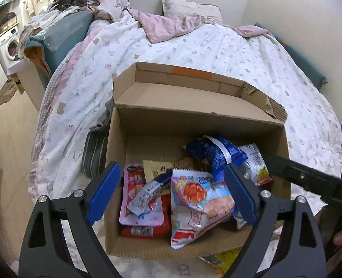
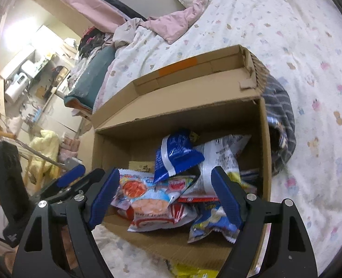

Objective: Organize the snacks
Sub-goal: 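Open both tools and withdraw them from the box toward the remaining snacks, then grasp the yellow chip bag with the left tool while the right tool grasps a small wafer bar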

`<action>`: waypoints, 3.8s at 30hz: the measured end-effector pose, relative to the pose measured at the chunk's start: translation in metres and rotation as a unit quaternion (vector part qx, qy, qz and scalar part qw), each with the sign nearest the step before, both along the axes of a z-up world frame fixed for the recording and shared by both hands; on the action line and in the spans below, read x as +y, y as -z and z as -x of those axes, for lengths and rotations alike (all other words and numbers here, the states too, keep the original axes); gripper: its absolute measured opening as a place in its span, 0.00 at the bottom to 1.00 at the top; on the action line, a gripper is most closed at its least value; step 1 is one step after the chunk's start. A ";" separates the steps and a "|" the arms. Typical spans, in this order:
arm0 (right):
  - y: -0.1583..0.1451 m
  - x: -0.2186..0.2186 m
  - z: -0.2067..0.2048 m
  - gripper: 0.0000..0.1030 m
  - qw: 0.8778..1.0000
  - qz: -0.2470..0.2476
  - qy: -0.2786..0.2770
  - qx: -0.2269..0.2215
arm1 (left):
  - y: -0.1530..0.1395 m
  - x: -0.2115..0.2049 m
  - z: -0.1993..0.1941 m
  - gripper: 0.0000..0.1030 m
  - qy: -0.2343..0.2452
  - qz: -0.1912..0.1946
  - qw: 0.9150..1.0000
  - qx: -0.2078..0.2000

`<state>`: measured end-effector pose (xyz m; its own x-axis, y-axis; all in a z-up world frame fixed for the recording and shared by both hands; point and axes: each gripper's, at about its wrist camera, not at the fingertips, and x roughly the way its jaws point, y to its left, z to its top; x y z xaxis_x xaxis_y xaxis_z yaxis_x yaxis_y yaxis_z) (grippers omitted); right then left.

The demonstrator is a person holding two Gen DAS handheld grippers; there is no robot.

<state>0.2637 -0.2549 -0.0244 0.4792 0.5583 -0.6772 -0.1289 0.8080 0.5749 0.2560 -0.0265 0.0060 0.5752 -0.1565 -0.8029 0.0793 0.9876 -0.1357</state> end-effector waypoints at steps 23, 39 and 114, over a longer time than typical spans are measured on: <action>-0.014 -0.015 0.072 0.81 1.000 0.018 0.012 -0.001 | -0.018 0.010 0.065 0.86 -0.019 0.014 1.000 -0.001; 0.009 -0.043 0.132 0.81 0.998 0.058 0.023 0.031 | 0.010 0.003 0.111 0.86 -0.018 0.039 0.998 0.049; 0.064 -0.050 0.133 0.11 0.986 0.109 -0.072 0.106 | 0.144 -0.085 0.106 0.80 0.086 -0.040 0.967 0.238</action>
<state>0.1307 -0.3050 -0.0885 0.2411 0.4400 -0.8650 -0.1469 0.8976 0.4156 0.1499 -0.1116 -0.1381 0.1080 -0.1440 -0.9837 0.1905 0.9741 -0.1217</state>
